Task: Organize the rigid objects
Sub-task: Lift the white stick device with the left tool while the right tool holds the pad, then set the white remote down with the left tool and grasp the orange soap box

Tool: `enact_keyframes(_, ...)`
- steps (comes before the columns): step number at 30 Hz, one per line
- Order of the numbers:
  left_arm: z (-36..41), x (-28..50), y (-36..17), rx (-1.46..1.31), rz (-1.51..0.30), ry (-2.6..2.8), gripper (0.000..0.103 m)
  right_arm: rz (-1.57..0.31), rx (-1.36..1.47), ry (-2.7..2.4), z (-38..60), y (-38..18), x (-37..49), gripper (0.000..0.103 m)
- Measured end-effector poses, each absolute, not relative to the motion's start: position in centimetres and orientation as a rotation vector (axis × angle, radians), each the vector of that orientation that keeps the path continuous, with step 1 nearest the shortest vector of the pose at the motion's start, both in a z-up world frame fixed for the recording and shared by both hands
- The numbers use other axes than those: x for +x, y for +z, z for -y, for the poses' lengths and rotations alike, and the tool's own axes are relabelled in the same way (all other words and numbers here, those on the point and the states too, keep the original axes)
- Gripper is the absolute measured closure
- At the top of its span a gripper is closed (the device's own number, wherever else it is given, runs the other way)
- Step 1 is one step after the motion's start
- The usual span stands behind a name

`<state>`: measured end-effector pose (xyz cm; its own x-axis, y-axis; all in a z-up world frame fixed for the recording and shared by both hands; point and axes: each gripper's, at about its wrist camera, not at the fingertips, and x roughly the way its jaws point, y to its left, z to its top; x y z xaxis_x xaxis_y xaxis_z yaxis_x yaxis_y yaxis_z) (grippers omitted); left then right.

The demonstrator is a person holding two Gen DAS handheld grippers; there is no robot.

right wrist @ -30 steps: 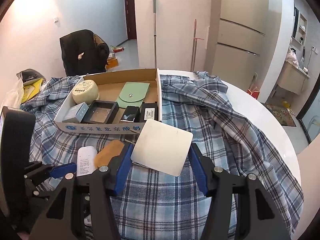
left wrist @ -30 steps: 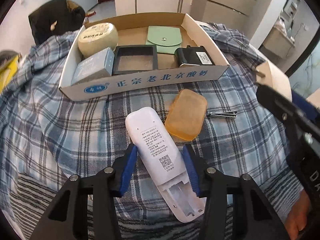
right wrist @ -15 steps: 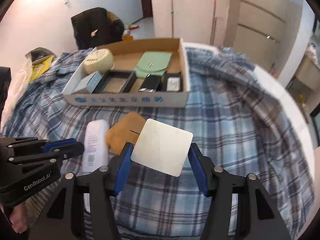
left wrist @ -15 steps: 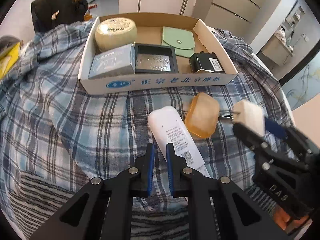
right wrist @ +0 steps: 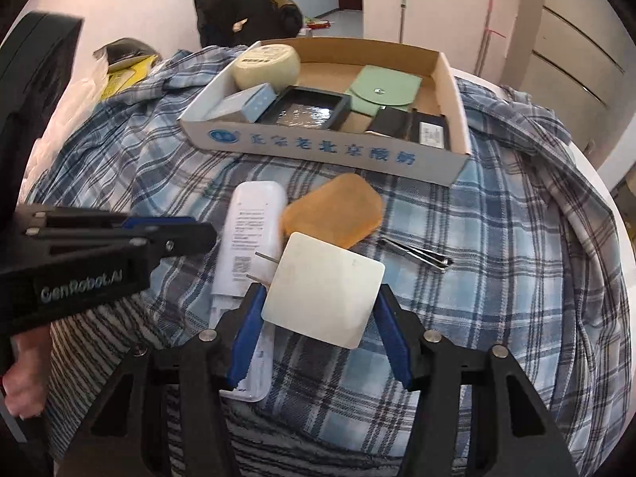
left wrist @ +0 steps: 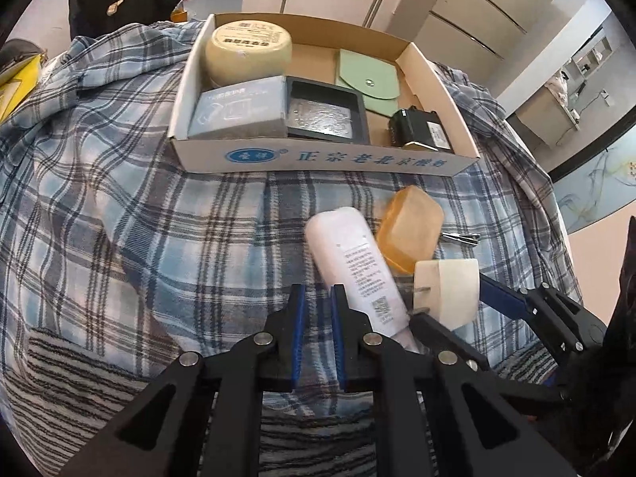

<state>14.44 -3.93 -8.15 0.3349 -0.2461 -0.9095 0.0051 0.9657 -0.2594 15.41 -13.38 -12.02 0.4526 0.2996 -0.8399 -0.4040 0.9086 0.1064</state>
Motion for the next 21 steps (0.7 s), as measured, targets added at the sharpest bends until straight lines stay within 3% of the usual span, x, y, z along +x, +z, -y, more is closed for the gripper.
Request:
enact_keyframes(6,6.8,15.0,-6.2,-0.099,-1.151,-0.251,0.087,-0.982,0.019,0.312,17.6,-10.8,17.2,0.049)
enact_keyframes(8,8.6,15.2,-5.6,0.042,-1.132,-0.344,0.067,-0.947,0.048,0.235,19.2,-10.2,17.6,0.049)
enact_keyframes(9,9.3,15.2,-5.3,0.108,-1.105,-0.354,0.048,-0.925,0.05,0.185,19.9,-9.9,17.7,0.049)
enact_keyframes(10,9.8,15.4,-5.0,0.139,-1.081,-0.357,0.04,-0.914,0.047,0.156,20.4,-9.7,17.9,0.049)
enact_keyframes(21,13.6,18.5,-6.9,0.277,-1.152,-0.528,0.04,-0.903,0.1,0.121,22.7,-9.1,18.7,0.049)
